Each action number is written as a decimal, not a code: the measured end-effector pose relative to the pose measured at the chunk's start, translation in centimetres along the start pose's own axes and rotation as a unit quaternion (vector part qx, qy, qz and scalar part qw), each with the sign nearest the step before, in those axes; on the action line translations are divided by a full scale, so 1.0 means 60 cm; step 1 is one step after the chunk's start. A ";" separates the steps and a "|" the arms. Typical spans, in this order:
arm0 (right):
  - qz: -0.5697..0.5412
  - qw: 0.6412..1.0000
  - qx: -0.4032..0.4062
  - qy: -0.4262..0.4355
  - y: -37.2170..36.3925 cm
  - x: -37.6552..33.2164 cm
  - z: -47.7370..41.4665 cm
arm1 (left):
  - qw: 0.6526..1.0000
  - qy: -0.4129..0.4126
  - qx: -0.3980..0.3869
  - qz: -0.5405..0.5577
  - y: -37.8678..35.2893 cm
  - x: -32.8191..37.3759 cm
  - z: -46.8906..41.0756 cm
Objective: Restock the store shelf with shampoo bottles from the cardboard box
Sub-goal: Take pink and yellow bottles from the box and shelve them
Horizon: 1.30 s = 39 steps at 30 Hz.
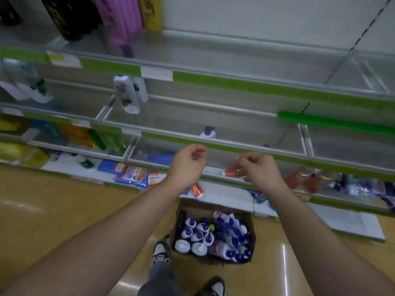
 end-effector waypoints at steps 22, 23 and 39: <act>0.150 0.971 -0.124 -0.142 -0.357 1.042 -0.244 | 0.928 0.210 -0.247 -0.183 -0.493 -0.897 -0.064; 0.158 0.979 -0.111 -0.066 -0.368 1.069 -0.271 | 0.925 0.201 -0.262 -0.189 -0.520 -0.921 -0.069; 0.528 0.834 -0.126 -0.102 -0.477 1.209 -0.317 | 0.819 0.161 -0.450 -0.317 -0.735 -1.128 -0.144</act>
Point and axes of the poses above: each hand's wrist, its own z-axis away from the middle knuckle, its own y-axis out of the back of the hand, x = y × z, the point moved 9 cm from there along -z, towards the middle knuckle, and after that the axes turned 7 degrees about x, right-handed, at the moved point
